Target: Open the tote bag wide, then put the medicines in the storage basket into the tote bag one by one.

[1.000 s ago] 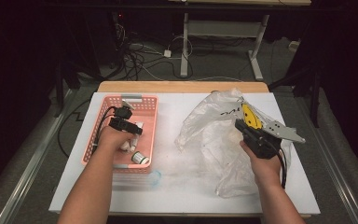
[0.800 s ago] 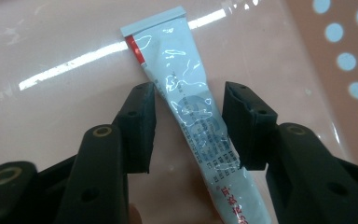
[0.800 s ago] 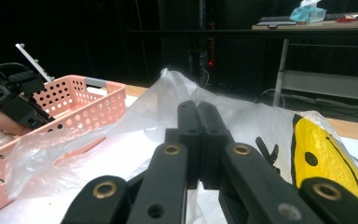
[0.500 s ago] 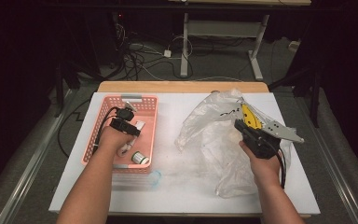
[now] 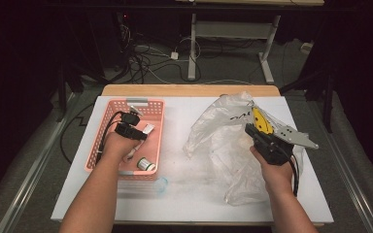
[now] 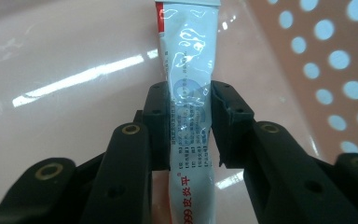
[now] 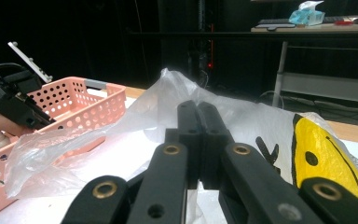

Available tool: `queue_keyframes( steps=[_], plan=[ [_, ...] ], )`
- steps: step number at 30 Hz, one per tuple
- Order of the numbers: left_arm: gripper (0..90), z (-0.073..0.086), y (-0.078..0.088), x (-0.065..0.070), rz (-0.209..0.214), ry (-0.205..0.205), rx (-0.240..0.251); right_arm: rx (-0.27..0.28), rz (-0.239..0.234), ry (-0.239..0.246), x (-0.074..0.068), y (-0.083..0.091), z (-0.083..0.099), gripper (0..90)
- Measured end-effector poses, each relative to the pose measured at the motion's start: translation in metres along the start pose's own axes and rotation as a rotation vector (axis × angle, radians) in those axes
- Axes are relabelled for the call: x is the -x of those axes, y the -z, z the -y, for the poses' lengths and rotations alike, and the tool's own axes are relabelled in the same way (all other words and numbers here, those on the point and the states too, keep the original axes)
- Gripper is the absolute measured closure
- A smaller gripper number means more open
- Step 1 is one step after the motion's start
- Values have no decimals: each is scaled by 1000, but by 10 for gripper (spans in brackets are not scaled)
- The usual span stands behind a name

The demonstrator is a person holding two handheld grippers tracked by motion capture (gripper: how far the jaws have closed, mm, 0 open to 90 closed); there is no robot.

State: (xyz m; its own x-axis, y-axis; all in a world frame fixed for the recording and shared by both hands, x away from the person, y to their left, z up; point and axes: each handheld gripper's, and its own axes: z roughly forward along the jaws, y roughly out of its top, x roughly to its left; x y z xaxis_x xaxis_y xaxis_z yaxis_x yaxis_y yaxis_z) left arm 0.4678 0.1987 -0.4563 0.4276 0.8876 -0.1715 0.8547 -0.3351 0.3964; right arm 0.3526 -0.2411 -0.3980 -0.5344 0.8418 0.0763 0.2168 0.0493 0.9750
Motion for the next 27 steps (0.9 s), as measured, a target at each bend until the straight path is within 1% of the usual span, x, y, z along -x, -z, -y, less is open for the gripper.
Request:
queue_keyframes(
  steps=[6, 9, 12, 15, 18, 20, 22, 25, 27],
  plan=[
    [682, 2, 5, 1, 7, -14, 49, 4, -5, 0, 2, 0, 0, 900],
    [682, 3, 8, 0, 20, -9, 72, 7, -7, -8, 2, 0, -1, 900],
    [682, 3, 11, -2, 25, -9, 84, 4, -8, -11, 2, -2, -1, 900],
    [682, 4, 14, -3, 23, -16, 105, 6, -12, -6, 2, -3, -1, 900],
    [682, 7, 19, -4, 34, -18, 133, 6, -18, -9, 1, -2, -1, 900],
    [682, 9, 23, -4, 35, -20, 150, 6, -23, 3, 1, -3, -1, 900],
    [682, 10, 26, -4, 38, -12, 168, 8, -27, 0, 1, -4, -1, 900],
    [682, 12, 31, -2, 38, -4, 203, 6, -26, 9, 1, -3, 0, 900],
    [682, 14, 34, -2, 36, -6, 219, 7, -26, 4, 1, -3, -1, 900]
  ],
)
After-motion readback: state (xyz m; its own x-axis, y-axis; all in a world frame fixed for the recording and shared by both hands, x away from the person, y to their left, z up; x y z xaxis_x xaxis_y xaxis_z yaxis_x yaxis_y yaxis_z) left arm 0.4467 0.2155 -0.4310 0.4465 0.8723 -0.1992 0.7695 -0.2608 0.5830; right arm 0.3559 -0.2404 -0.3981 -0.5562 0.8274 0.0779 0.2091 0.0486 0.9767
